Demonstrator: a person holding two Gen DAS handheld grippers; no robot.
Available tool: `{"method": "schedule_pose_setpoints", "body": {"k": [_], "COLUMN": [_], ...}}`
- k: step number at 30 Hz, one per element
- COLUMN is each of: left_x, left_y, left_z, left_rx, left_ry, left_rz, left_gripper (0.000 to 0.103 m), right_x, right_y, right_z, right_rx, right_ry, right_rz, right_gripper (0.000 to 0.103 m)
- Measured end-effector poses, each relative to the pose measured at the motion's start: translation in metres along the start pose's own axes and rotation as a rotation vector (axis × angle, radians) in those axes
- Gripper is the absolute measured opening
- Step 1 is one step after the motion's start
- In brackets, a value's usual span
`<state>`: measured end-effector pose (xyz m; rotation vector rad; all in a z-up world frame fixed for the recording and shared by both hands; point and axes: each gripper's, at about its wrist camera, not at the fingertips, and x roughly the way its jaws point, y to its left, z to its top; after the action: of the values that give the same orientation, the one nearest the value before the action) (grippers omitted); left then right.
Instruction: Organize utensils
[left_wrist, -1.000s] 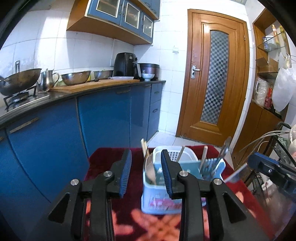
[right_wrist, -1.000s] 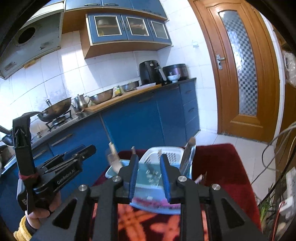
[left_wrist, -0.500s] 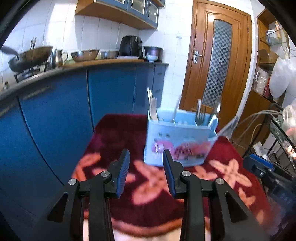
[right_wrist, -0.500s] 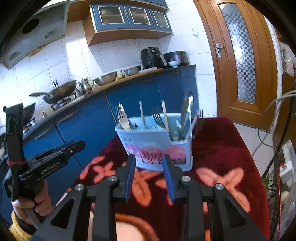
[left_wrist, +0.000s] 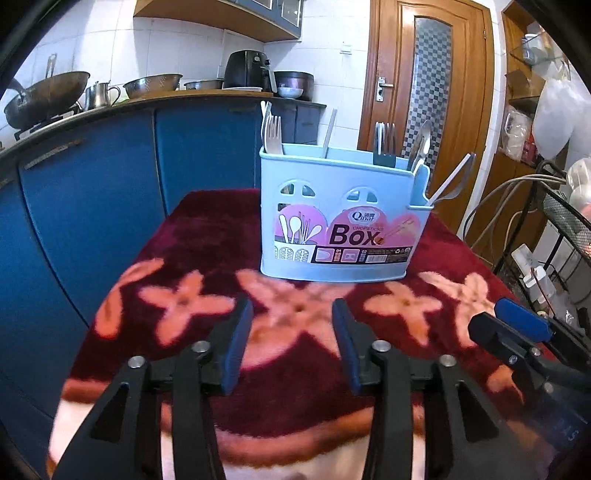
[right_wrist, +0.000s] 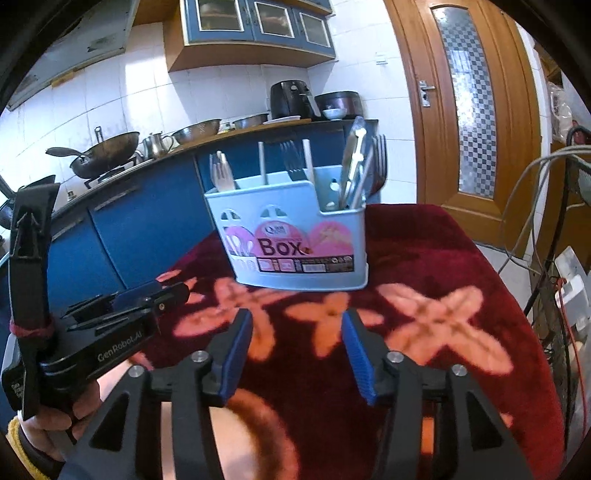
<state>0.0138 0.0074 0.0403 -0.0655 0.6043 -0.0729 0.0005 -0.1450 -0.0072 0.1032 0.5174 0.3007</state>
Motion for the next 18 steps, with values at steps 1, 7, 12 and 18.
{"method": "schedule_pose_setpoints", "body": {"k": [1, 7, 12, 18], "left_x": [0.001, 0.002, 0.005, 0.006], "left_y": [0.001, 0.004, 0.003, -0.002], "left_z": [0.000, -0.001, -0.004, -0.007], "left_rx": [-0.002, -0.003, 0.007, 0.033], "left_ry": [-0.005, -0.048, -0.044, -0.051], "left_rz": [-0.001, 0.031, 0.044, 0.053], "left_gripper": [0.047, 0.053, 0.053, 0.053], "right_x": [0.001, 0.008, 0.012, 0.015], "right_y": [-0.002, -0.005, -0.005, -0.007], "right_z": [-0.002, -0.008, -0.012, -0.014], "right_rx": [0.004, 0.011, 0.015, 0.025], "right_ry": [-0.003, -0.013, -0.003, 0.004], "right_rz": [-0.001, -0.019, -0.031, -0.038], "right_gripper": [0.059, 0.069, 0.070, 0.070]}}
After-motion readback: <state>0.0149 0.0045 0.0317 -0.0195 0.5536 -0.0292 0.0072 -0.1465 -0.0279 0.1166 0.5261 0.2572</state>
